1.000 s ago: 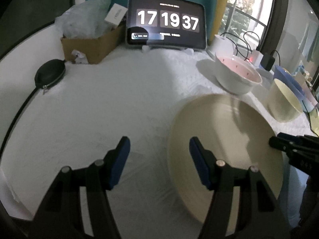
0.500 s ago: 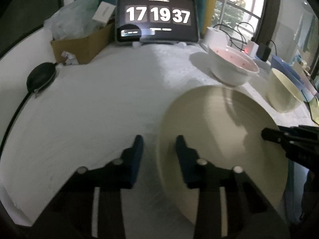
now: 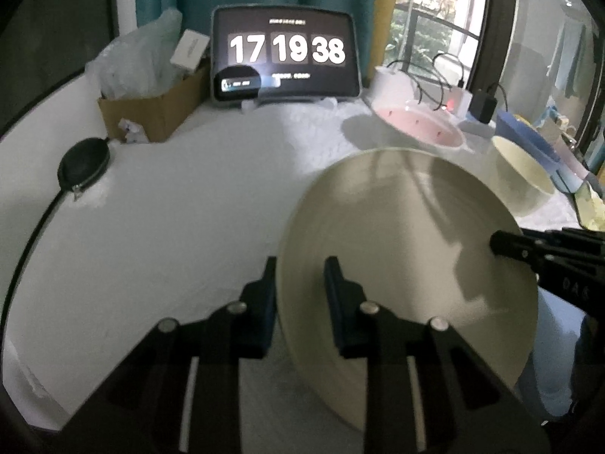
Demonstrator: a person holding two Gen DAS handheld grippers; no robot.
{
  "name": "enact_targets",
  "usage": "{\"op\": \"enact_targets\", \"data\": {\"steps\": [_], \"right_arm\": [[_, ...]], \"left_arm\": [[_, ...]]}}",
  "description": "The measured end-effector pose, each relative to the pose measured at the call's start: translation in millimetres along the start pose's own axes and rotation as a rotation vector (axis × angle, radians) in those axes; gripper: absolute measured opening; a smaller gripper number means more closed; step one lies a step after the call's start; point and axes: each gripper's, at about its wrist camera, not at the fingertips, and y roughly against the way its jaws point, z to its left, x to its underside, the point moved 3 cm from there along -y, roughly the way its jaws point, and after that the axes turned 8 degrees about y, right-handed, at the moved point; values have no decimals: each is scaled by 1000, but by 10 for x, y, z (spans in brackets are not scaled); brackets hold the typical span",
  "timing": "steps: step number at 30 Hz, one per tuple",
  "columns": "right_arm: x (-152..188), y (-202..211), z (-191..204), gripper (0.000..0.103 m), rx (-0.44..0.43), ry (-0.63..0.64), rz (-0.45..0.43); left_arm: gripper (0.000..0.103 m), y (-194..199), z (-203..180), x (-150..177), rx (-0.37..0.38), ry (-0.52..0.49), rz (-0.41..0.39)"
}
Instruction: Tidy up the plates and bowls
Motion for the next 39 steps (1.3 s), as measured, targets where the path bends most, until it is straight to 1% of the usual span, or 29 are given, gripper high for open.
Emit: {"op": "enact_targets", "data": {"steps": [7, 13, 27, 34, 39], "right_arm": [[27, 254, -77, 18, 13, -17, -49], [146, 480, -218, 18, 34, -46, -83], [656, 829, -737, 18, 94, -153, -98], [890, 948, -962, 18, 109, -201, -106], [1029, 996, -1082, 18, 118, -224, -110]], "left_arm": [[24, 244, -136, 3, 22, -19, -37], [24, 407, -350, 55, 51, -48, -49], [24, 539, -1062, 359, 131, -147, 1], [24, 583, -1355, 481, 148, -193, 13], [24, 569, -1496, 551, 149, -221, 27]]}}
